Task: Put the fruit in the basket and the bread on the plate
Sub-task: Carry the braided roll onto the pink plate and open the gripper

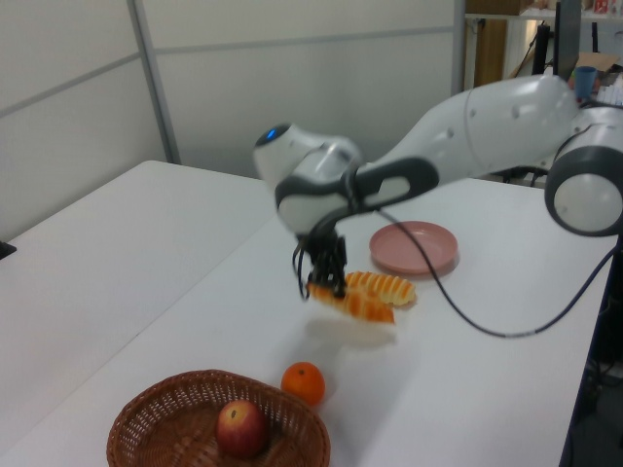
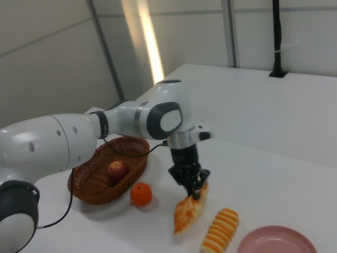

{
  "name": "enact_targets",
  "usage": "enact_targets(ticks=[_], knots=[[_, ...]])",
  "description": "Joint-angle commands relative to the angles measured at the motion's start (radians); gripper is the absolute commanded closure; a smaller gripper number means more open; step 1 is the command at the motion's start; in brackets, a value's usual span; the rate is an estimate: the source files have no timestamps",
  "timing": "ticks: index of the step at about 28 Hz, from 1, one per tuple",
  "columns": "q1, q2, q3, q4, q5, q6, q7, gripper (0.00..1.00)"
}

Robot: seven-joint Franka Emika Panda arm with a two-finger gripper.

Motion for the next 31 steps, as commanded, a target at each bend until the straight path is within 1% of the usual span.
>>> enact_targets(ticks=[1,2,3,7,8,10,12,13,17,18,22,23,24,25,26,27,28,29,31], knots=[[-0.101,-0.072,0.005,-0.022,0.052,0.022,-0.045,1.00],[-0.118,-0.074,0.003,-0.014,0.052,0.028,-0.047,1.00],[-0.148,-0.072,0.003,-0.007,0.050,0.041,-0.050,1.00],[-0.227,-0.069,0.002,-0.007,0.053,0.079,-0.071,1.00],[-0.262,-0.066,0.002,-0.007,0.055,0.109,-0.080,1.00],[-0.291,-0.061,0.002,-0.010,0.052,0.139,-0.082,1.00],[-0.308,-0.051,0.002,-0.013,0.044,0.174,-0.080,1.00],[-0.320,-0.031,0.002,-0.013,0.040,0.211,-0.080,1.00],[-0.333,0.003,0.000,-0.020,0.033,0.265,-0.077,1.00],[-0.331,0.018,0.000,-0.020,0.023,0.277,-0.076,1.00],[-0.331,0.031,0.000,-0.023,-0.006,0.278,-0.073,1.00],[-0.331,0.034,0.000,-0.030,-0.013,0.278,-0.073,0.98],[-0.330,0.035,0.000,-0.033,-0.016,0.278,-0.073,0.89],[-0.330,0.035,0.000,-0.033,-0.019,0.278,-0.074,0.68],[-0.330,0.035,0.000,-0.033,-0.022,0.278,-0.076,0.38],[-0.328,0.035,0.000,-0.034,-0.029,0.278,-0.076,0.10],[-0.328,0.035,0.000,-0.034,-0.052,0.278,-0.077,0.00],[-0.330,0.035,0.000,-0.033,-0.057,0.278,-0.077,0.00],[-0.331,0.034,0.002,-0.030,-0.046,0.278,-0.079,0.00]])
